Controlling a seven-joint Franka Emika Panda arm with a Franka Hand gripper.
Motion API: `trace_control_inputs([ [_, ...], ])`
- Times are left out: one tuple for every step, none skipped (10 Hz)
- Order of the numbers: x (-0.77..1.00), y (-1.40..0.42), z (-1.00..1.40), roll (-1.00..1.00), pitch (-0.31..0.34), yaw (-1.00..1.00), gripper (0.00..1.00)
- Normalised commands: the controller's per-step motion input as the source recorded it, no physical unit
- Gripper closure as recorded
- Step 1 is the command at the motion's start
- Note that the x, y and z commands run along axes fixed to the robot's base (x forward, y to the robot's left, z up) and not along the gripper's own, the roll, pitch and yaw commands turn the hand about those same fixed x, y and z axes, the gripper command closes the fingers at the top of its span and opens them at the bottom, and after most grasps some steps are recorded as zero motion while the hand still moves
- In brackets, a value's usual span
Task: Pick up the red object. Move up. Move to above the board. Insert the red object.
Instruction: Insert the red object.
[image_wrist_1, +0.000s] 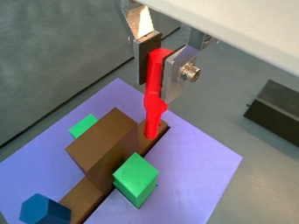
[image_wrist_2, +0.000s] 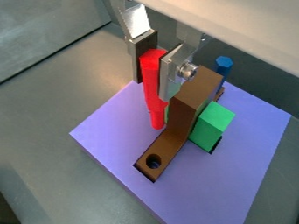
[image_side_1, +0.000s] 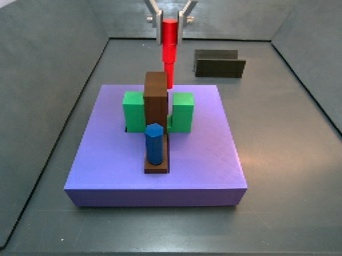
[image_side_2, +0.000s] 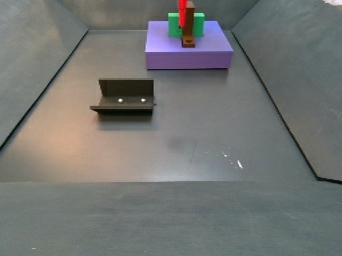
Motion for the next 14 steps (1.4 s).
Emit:
trace_control_inputs([
  [-0.09,0.01,-0.2,0.39,0.0,0.0,1.0],
  [-0.05,0.04,-0.27,0.39,0.0,0.0,1.0],
  [-0.05,0.0,-0.26,0.39,0.0,0.0,1.0],
  [-0.08,0.0,-0.25,0.4,0.0,0.0,1.0],
  [-0.07,0.01,-0.23,0.41,0.0,0.0,1.0],
  [-0.12,0.15,-0.06,0.27,0.0,0.0,1.0],
  [-0.21,0.32,0.0,-0.04,0.0,-0.21,1.0],
  [-0.2,0.17,0.0,0.0,-0.007,-0.2,1.0],
  [-0.12,0.17,-0.03,0.0,-0.007,-0.13,1.0],
  [-0.14,0.13,-0.11,-0.03,-0.017,-0.09,1.0],
  [0.0,0.0,-0.13,-0.11,-0.034,0.0,1.0],
  [0.1,0.0,-0.06,-0.16,-0.024,0.0,1.0],
  [0.12,0.0,0.0,-0.17,-0.004,0.0,1.0],
  [0.08,0.0,0.0,-0.16,0.0,0.0,1.0],
])
